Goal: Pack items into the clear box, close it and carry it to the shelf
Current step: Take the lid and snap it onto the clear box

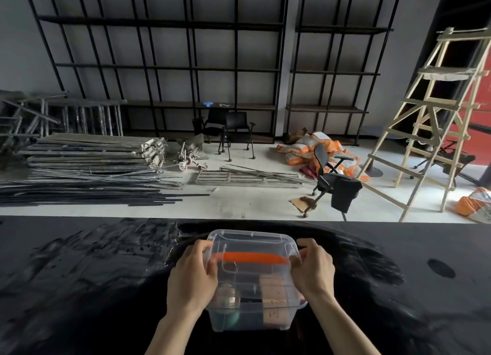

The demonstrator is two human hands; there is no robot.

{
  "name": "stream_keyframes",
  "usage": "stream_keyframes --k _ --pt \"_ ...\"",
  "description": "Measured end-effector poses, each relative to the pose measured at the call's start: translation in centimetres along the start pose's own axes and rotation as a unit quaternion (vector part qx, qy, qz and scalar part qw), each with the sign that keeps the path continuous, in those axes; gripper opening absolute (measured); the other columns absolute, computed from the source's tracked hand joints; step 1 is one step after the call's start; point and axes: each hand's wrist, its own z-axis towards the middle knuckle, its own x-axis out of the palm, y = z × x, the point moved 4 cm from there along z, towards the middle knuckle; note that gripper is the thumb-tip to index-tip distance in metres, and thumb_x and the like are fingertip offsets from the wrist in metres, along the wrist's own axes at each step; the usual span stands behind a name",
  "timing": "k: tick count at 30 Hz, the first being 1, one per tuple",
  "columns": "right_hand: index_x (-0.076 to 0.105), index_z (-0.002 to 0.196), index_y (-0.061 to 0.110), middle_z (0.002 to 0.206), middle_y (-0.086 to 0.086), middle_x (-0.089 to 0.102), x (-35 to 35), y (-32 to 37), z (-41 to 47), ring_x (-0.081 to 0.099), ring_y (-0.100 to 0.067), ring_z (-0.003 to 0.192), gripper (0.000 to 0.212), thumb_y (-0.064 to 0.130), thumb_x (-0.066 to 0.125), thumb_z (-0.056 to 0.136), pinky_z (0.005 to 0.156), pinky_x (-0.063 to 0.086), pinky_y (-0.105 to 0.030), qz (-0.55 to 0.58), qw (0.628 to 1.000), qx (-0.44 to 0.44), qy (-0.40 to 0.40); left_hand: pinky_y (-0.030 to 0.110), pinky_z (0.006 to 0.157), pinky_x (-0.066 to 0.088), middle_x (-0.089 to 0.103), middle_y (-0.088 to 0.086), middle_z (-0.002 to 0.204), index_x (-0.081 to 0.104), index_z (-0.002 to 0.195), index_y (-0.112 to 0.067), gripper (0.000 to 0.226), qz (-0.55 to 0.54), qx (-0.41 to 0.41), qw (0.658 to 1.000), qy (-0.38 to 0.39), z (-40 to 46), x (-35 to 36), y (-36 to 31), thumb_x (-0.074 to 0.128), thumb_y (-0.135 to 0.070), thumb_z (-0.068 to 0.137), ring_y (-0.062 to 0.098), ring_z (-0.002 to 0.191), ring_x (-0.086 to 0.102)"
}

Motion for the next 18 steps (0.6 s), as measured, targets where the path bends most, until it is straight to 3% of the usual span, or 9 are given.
stream_keyframes --k 6,9,13,18 --pt "0.070 0.114 0.019 0.107 0.000 0.067 -0.1 -0.3 -0.6 0.053 -0.013 0.086 0.025 0.015 0.070 0.089 0.059 0.031 -0.016 0.009 1.000 0.005 0.011 0.031 0.065 0.049 0.064 -0.012 0.109 0.054 0.112 -0.031 0.026 0.019 -0.023 0.999 -0.020 -1.1 0.2 -0.5 0.060 -0.024 0.087 0.017 0.089 0.068" --pt "0.070 0.115 0.018 0.109 0.000 0.066 -0.1 -0.3 -0.8 0.054 -0.013 0.088 0.024 0.015 0.069 0.091 0.059 0.028 -0.010 0.018 1.000 0.005 0.022 0.032 0.068 0.049 0.064 -0.012 0.106 0.053 0.109 -0.032 0.028 0.032 -0.036 0.999 -0.018 -1.4 0.3 -0.5 0.063 -0.024 0.084 0.017 0.090 0.065" --pt "0.067 0.121 0.019 0.120 -0.005 0.065 0.0 -0.8 -1.2 0.056 -0.016 0.094 0.028 0.023 0.067 0.094 0.068 0.037 -0.023 0.042 0.998 0.026 0.023 0.034 0.070 0.049 0.061 -0.012 0.109 0.055 0.106 -0.031 0.023 0.024 -0.048 0.998 -0.015 -1.3 0.4 -0.1 0.063 -0.028 0.085 0.018 0.089 0.063" --pt "0.052 0.142 0.021 0.139 -0.008 0.057 -0.1 -1.6 -1.5 0.061 -0.027 0.121 0.057 0.040 0.069 0.091 0.084 0.044 -0.033 0.044 0.996 0.076 0.032 0.034 0.068 0.051 0.058 -0.012 0.102 0.055 0.104 -0.033 0.023 0.035 -0.024 0.999 -0.013 -1.4 0.4 0.6 0.064 -0.031 0.083 0.017 0.083 0.062"
